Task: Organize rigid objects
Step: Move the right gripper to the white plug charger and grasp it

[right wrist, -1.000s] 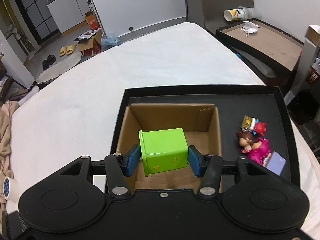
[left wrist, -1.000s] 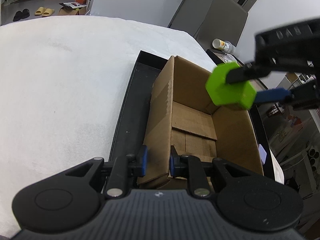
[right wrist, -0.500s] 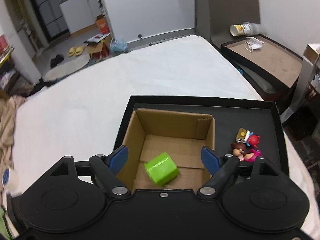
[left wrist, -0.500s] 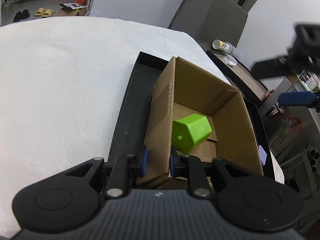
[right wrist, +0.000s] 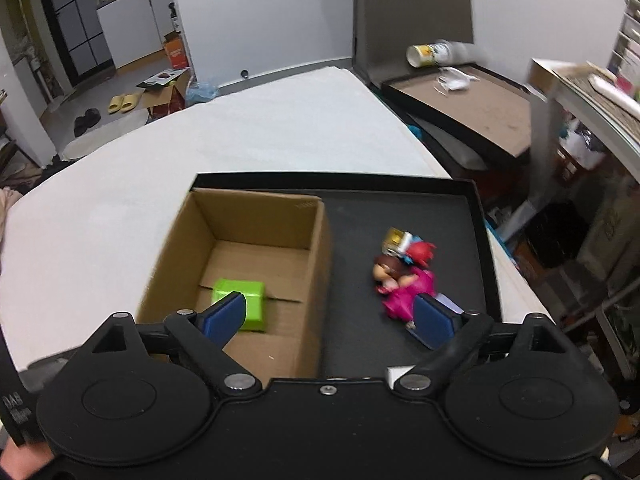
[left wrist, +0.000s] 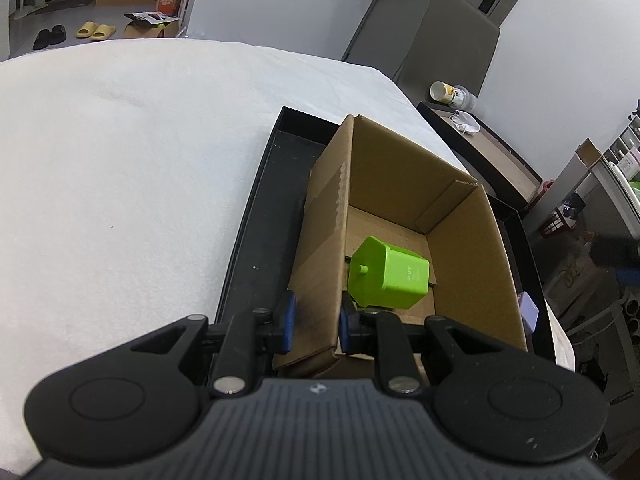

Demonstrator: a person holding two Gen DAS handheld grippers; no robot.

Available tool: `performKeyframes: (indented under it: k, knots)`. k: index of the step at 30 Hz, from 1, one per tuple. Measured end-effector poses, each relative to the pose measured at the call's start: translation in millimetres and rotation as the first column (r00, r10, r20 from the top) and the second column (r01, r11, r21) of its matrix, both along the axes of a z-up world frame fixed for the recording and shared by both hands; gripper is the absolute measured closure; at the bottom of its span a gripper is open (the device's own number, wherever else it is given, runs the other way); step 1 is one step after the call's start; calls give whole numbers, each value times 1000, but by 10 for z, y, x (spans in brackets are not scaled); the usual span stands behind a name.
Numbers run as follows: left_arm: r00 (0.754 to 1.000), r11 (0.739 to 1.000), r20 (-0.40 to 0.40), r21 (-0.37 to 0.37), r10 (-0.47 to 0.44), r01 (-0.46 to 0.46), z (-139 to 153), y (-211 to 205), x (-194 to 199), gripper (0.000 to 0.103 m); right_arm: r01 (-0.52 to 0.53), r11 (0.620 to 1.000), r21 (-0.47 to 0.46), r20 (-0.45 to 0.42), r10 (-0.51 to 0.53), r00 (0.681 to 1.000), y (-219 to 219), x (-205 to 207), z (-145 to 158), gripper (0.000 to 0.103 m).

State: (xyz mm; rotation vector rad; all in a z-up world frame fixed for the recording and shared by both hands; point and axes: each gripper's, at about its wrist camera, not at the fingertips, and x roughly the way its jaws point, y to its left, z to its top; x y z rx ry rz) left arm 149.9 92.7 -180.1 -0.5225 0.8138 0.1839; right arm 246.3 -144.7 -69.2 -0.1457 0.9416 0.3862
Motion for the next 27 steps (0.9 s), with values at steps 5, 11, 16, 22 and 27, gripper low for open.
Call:
performKeyframes:
  k: [5,11,16,22,27]
  knots:
    - [1000,1000,-4,-2,11,-11,4,-2,-6,83,34,999,18,-37,-33,999,-259,40,-124,11]
    - [1000,1000,-7,18,14,-14,15,-39,1,84,38,999,-3,-81,-38,996,-450,92,-343,10]
    - [1000,999,-11,33,18,-17,20,-63,17,84,71,997,-4,-127,-71,989,-611,132,-578,10]
    - [1000,998,-17,56,21,-20,-2,-88,25,84,104,994,21,-204,-98,974,-738,209,-858,10]
    - [999,998,-31,55,30,-28,-20,-95,54,84,80,996,29,-227,-71,971,-743,281,-962,9]
